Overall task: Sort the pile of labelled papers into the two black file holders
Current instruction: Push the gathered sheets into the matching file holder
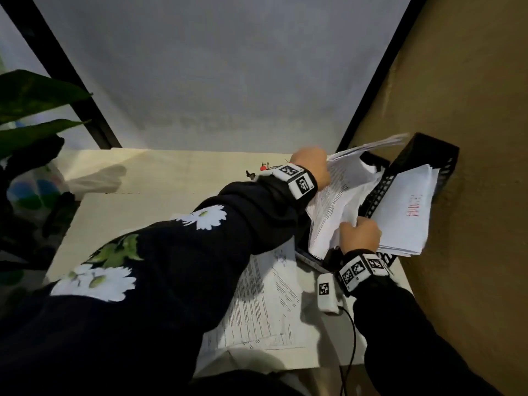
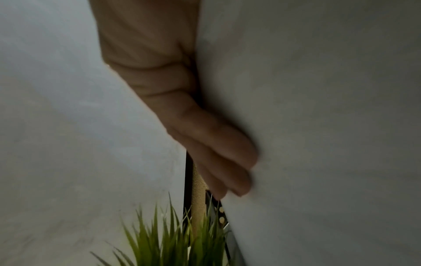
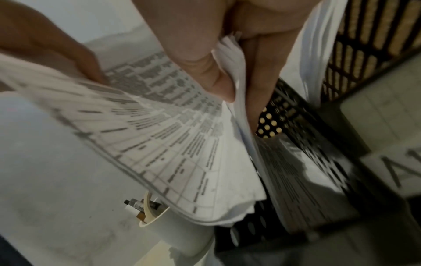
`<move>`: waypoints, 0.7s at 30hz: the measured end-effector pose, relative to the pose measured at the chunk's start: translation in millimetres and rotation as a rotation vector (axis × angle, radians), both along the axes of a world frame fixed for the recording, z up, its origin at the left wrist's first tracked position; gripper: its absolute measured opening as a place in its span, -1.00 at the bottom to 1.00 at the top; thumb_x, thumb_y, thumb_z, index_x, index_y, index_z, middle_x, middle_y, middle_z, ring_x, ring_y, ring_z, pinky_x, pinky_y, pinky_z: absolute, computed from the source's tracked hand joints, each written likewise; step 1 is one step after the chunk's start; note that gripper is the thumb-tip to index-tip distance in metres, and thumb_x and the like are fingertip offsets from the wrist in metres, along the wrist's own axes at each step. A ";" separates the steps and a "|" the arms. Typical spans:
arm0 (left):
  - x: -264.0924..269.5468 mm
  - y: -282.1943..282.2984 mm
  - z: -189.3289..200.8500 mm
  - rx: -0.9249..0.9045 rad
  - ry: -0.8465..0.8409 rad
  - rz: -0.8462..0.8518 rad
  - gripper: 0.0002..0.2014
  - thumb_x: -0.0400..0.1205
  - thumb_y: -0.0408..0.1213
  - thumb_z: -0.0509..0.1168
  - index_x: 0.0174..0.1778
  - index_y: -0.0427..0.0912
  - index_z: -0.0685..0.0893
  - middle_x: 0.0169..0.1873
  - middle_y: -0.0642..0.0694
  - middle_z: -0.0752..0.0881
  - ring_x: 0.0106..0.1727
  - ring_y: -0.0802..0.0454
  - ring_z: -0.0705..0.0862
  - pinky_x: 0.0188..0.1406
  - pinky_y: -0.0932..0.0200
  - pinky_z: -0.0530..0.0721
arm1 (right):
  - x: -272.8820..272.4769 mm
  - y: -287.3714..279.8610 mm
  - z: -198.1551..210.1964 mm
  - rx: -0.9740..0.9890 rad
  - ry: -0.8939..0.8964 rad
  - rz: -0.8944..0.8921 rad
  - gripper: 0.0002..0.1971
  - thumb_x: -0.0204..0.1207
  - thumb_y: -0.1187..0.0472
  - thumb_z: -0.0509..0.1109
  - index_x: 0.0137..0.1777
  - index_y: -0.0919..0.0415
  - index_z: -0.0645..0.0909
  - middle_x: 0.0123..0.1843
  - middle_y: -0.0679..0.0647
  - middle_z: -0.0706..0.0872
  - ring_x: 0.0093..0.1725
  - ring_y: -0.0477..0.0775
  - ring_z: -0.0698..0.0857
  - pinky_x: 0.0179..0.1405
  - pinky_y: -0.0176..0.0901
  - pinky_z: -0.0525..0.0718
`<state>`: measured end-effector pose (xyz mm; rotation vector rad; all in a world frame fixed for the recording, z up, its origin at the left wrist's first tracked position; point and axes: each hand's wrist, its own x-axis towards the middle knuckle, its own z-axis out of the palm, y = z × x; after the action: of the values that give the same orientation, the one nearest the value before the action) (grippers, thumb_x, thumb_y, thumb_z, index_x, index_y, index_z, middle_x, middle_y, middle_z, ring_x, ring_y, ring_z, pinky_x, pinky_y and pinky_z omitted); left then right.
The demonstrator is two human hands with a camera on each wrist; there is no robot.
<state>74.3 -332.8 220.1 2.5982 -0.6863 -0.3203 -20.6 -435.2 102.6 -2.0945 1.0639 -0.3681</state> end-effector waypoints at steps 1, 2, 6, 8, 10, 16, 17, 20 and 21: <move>0.1 -5.5 1.3 0.001 -0.005 0.003 -0.77 0.59 -0.33 0.26 0.10 -0.32 0.67 0.11 -0.25 0.74 0.17 -0.23 0.70 0.02 0.09 0.61 | 0.1 -2.5 3.2 -0.035 0.003 0.009 -0.64 0.38 0.40 0.27 -0.58 0.30 0.22 -0.56 0.19 0.30 -0.39 0.23 0.43 -0.39 -0.05 0.32; -0.4 -9.8 3.4 0.007 -0.010 0.002 -0.77 0.59 -0.33 0.25 0.11 -0.32 0.67 0.12 -0.25 0.74 0.17 -0.22 0.70 0.02 0.10 0.61 | -0.3 -4.7 6.9 -0.059 0.006 0.018 -0.62 0.39 0.40 0.27 -0.59 0.29 0.22 -0.57 0.18 0.30 -0.39 0.24 0.43 -0.39 -0.05 0.32; -6.2 -25.2 11.9 0.067 -0.084 -0.049 -0.75 0.64 -0.34 0.21 0.19 -0.33 0.63 0.13 -0.23 0.72 0.16 -0.20 0.70 0.00 0.10 0.61 | -0.7 -11.3 23.9 -0.153 0.002 0.093 -0.59 0.46 0.36 0.27 -0.60 0.32 0.27 -0.60 0.18 0.29 -0.40 0.26 0.39 -0.38 -0.07 0.30; -11.7 -32.2 16.0 0.081 -0.146 -0.063 -0.73 0.64 -0.36 0.20 0.23 -0.31 0.61 0.14 -0.22 0.72 0.16 -0.19 0.71 0.00 0.09 0.62 | 0.3 -11.2 31.7 -0.197 0.007 0.105 -0.71 0.44 0.37 0.26 -0.51 0.41 0.42 -0.54 0.27 0.40 -0.39 0.27 0.41 -0.36 -0.05 0.32; -17.6 -39.8 20.0 0.081 -0.181 -0.074 -0.71 0.64 -0.37 0.19 0.26 -0.30 0.60 0.17 -0.23 0.69 0.19 -0.19 0.69 0.02 0.07 0.62 | 0.0 -10.2 37.9 -0.228 0.010 0.113 -0.75 0.44 0.36 0.25 -0.46 0.41 0.48 -0.46 0.31 0.46 -0.37 0.26 0.42 -0.34 -0.06 0.33; -23.4 -54.1 30.8 0.035 -0.198 -0.068 -0.73 0.65 -0.31 0.19 0.23 -0.27 0.62 0.13 -0.20 0.71 0.15 -0.17 0.69 -0.01 0.08 0.63 | -6.3 -12.6 51.3 -0.242 -0.002 0.127 -0.77 0.44 0.34 0.23 -0.44 0.37 0.50 -0.41 0.32 0.55 -0.30 0.36 0.57 -0.31 -0.06 0.38; -21.8 -56.2 30.1 0.033 -0.166 -0.072 -0.73 0.63 -0.31 0.21 0.22 -0.28 0.62 0.14 -0.21 0.71 0.16 -0.18 0.70 0.00 0.09 0.63 | -6.4 -12.2 52.0 -0.250 0.000 0.136 -0.79 0.44 0.33 0.23 -0.40 0.37 0.54 -0.38 0.35 0.59 -0.27 0.38 0.59 -0.30 -0.06 0.40; -14.6 -57.8 14.8 0.042 -0.024 -0.062 -0.72 0.59 -0.30 0.27 0.19 -0.29 0.64 0.15 -0.22 0.73 0.17 -0.18 0.71 -0.01 0.13 0.60 | -6.4 -9.7 49.3 -0.261 0.022 0.158 -0.81 0.44 0.30 0.24 -0.20 0.34 0.68 -0.21 0.43 0.71 -0.15 0.44 0.65 -0.24 -0.06 0.43; -12.1 -55.8 4.0 0.026 0.026 -0.038 -0.72 0.59 -0.29 0.28 0.18 -0.30 0.64 0.15 -0.24 0.72 0.17 -0.20 0.71 -0.02 0.12 0.60 | -7.0 -9.1 45.9 -0.260 0.046 0.162 -0.80 0.45 0.31 0.24 -0.12 0.31 0.70 -0.16 0.44 0.72 -0.11 0.45 0.65 -0.23 -0.07 0.41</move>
<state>62.2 -388.7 224.2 2.6035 -0.7280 -0.3768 -27.6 -444.3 148.5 -2.4125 0.9027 -0.3974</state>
